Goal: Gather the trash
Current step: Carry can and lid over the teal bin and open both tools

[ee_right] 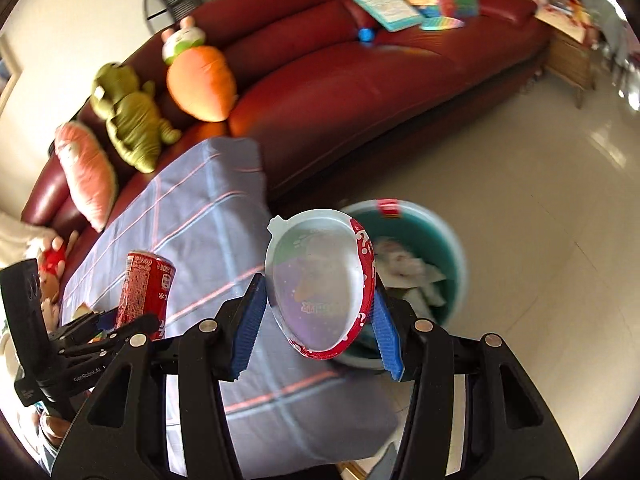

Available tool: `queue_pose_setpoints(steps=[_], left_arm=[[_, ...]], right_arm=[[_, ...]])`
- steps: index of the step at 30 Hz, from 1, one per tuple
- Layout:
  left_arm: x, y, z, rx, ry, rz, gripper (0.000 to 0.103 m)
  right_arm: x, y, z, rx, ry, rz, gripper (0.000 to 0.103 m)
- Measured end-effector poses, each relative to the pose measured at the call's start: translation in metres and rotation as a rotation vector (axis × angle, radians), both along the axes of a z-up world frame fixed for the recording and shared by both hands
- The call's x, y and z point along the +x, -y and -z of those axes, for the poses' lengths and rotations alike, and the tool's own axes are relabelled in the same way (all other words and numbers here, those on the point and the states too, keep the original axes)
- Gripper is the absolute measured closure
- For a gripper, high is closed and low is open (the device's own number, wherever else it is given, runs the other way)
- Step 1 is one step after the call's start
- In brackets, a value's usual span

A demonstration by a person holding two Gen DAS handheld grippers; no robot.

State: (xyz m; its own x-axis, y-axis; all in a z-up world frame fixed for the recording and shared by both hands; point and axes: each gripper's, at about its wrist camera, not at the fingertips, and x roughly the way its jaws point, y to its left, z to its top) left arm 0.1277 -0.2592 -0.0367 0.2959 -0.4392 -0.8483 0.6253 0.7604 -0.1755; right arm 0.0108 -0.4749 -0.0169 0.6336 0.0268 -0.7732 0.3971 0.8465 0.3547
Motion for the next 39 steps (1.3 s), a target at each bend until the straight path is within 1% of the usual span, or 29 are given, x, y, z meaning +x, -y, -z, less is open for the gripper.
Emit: queue_pose_setpoints(steps=[5, 11, 21, 23, 24, 26, 28, 32, 35, 39], left_arm=[[-0.003, 0.051, 0.011, 0.044, -0.016, 0.058, 0.043], [-0.007, 0.096, 0.026, 0.081, -0.037, 0.109, 0.043], [-0.013, 0.145, 0.055, 0.099, -0.087, 0.166, 0.043], [-0.015, 0.153, 0.061, 0.12, -0.083, 0.167, 0.041], [-0.014, 0.156, 0.067, 0.14, -0.082, 0.159, 0.038], [-0.012, 0.156, 0.073, 0.164, -0.081, 0.138, 0.024], [-0.009, 0.152, 0.075, 0.17, -0.076, 0.114, 0.02], [0.0, 0.136, 0.073, 0.149, -0.093, 0.081, 0.017], [0.003, 0.126, 0.069, 0.142, -0.083, 0.062, 0.014], [0.005, 0.112, 0.065, 0.118, -0.097, 0.044, 0.014]], right_arm=[[-0.011, 0.033, 0.023, 0.06, -0.008, 0.042, 0.054], [-0.02, 0.061, 0.037, 0.091, -0.015, 0.072, 0.054], [-0.03, 0.09, 0.045, 0.101, -0.026, 0.115, 0.054], [-0.029, 0.091, 0.045, 0.101, -0.028, 0.116, 0.054], [-0.027, 0.092, 0.045, 0.101, -0.03, 0.116, 0.054], [-0.023, 0.091, 0.047, 0.101, -0.036, 0.109, 0.054], [-0.02, 0.089, 0.048, 0.101, -0.039, 0.1, 0.054], [-0.012, 0.084, 0.05, 0.101, -0.046, 0.082, 0.054], [-0.006, 0.08, 0.051, 0.098, -0.051, 0.071, 0.054], [0.001, 0.073, 0.052, 0.092, -0.063, 0.056, 0.054]])
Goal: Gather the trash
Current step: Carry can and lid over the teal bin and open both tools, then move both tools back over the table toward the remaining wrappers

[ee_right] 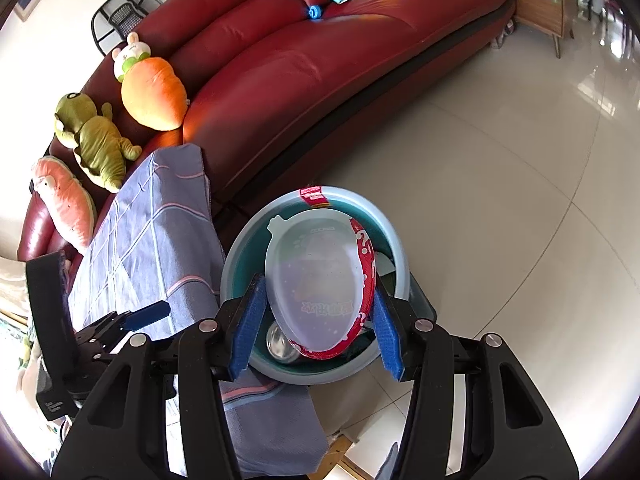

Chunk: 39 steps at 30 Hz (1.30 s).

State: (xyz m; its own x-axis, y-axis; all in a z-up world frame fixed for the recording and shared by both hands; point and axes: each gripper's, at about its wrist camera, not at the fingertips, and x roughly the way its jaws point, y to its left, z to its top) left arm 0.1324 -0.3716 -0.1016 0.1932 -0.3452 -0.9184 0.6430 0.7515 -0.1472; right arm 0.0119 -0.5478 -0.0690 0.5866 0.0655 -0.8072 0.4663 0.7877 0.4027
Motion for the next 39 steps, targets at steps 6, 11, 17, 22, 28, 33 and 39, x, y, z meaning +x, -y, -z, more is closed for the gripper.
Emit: queue_pose_setpoints(steps=[6, 11, 17, 22, 28, 33, 39], left_arm=[[0.0, -0.013, -0.009, -0.018, 0.019, -0.013, 0.013], [0.001, -0.029, -0.015, -0.037, 0.036, -0.032, 0.009], [0.002, -0.04, -0.016, -0.048, 0.02, -0.037, 0.009], [0.0, -0.051, -0.018, -0.061, 0.015, -0.04, 0.009], [-0.004, -0.067, -0.026, -0.083, 0.022, -0.048, 0.009], [-0.006, -0.085, -0.032, -0.104, 0.025, -0.067, 0.008], [-0.009, -0.115, -0.044, -0.134, 0.044, -0.103, 0.008]], right_arm=[[0.014, -0.012, 0.004, -0.002, -0.021, -0.029, 0.053], [0.028, -0.022, 0.012, -0.004, -0.042, -0.057, 0.041], [0.027, -0.023, 0.01, -0.007, -0.054, -0.038, 0.032], [0.023, -0.025, 0.003, -0.023, -0.07, -0.018, 0.025], [0.021, -0.036, -0.006, -0.047, -0.087, -0.013, 0.021], [0.02, -0.052, -0.015, -0.068, -0.09, -0.022, 0.021], [0.022, -0.077, -0.026, -0.094, -0.094, -0.055, 0.021]])
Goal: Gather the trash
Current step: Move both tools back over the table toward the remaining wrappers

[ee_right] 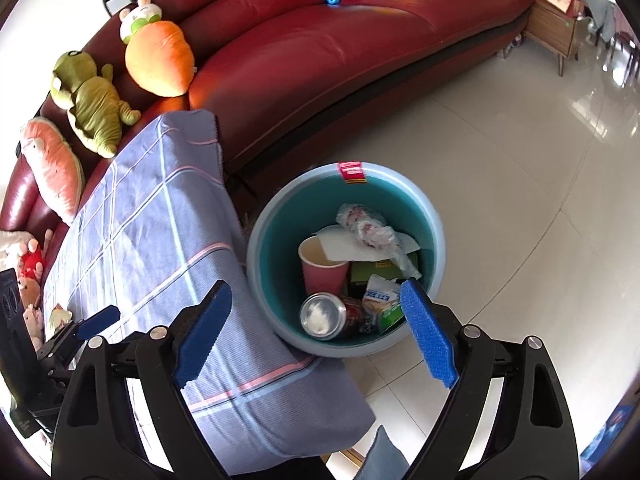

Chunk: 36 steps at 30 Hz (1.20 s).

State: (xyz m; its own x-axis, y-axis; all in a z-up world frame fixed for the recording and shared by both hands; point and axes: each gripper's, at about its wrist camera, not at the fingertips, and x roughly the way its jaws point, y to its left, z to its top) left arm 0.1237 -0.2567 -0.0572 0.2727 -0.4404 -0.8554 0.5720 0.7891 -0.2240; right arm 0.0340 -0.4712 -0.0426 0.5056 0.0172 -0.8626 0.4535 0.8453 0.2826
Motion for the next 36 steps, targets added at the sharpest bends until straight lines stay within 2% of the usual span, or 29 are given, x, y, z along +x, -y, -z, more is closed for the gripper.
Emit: queue_pose_setpoints(steps=[15, 23, 30, 36], left_arm=[[-0.005, -0.096, -0.02, -0.068, 0.026, -0.132, 0.006], [0.001, -0.173, -0.022, -0.078, 0.029, -0.244, 0.006], [0.003, -0.25, -0.029, -0.047, 0.061, -0.346, 0.006], [-0.002, -0.329, -0.026, -0.014, 0.065, -0.471, 0.006]], right_arm=[[0.021, -0.096, -0.022, -0.047, -0.007, -0.15, 0.02], [0.046, -0.168, -0.024, -0.071, -0.036, -0.285, 0.02], [0.067, -0.239, -0.024, -0.094, -0.059, -0.42, 0.02], [0.082, -0.3, -0.014, -0.091, -0.095, -0.542, 0.02]])
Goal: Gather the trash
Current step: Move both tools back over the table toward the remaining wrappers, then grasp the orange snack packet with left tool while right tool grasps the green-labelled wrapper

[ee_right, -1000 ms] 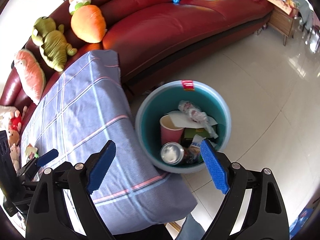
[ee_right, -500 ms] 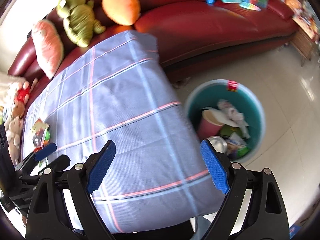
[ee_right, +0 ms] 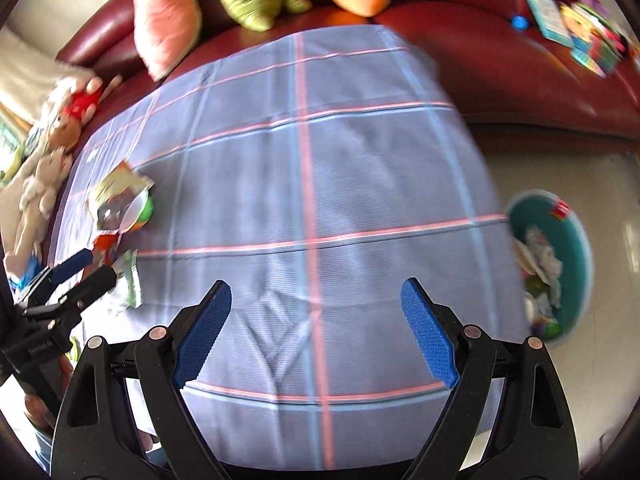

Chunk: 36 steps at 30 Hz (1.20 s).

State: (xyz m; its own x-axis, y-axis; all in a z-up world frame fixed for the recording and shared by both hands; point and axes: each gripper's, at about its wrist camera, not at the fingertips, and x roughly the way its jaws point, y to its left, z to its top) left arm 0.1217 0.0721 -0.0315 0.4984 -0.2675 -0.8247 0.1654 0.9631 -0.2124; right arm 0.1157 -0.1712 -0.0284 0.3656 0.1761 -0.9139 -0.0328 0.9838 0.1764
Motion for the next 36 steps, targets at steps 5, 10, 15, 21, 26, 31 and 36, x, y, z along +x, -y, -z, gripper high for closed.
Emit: queue_pose_setpoints(steps=[5, 10, 15, 21, 26, 31, 36], left_arm=[[-0.011, -0.065, 0.01, -0.002, -0.013, -0.117, 0.006], [-0.015, -0.112, 0.026, -0.022, -0.05, -0.225, 0.006], [-0.013, -0.138, 0.044, -0.003, -0.09, -0.281, 0.006], [-0.012, -0.149, 0.053, -0.017, -0.1, -0.293, 0.006], [-0.004, -0.135, 0.051, 0.018, -0.042, -0.264, 0.031], [0.004, -0.13, 0.058, 0.019, -0.049, -0.243, 0.099], [-0.009, -0.148, 0.054, 0.018, -0.033, -0.256, 0.102]], right_arm=[[0.009, -0.06, 0.013, 0.015, -0.045, -0.138, 0.02], [0.013, -0.117, 0.029, 0.061, -0.097, -0.255, 0.02], [0.015, -0.155, 0.041, 0.065, -0.13, -0.332, 0.02], [0.014, -0.159, 0.047, 0.071, -0.142, -0.323, 0.02], [0.015, -0.152, 0.047, 0.074, -0.142, -0.291, 0.02], [0.015, -0.153, 0.046, 0.068, -0.141, -0.29, 0.02], [0.015, -0.172, 0.048, 0.06, -0.145, -0.335, 0.02]])
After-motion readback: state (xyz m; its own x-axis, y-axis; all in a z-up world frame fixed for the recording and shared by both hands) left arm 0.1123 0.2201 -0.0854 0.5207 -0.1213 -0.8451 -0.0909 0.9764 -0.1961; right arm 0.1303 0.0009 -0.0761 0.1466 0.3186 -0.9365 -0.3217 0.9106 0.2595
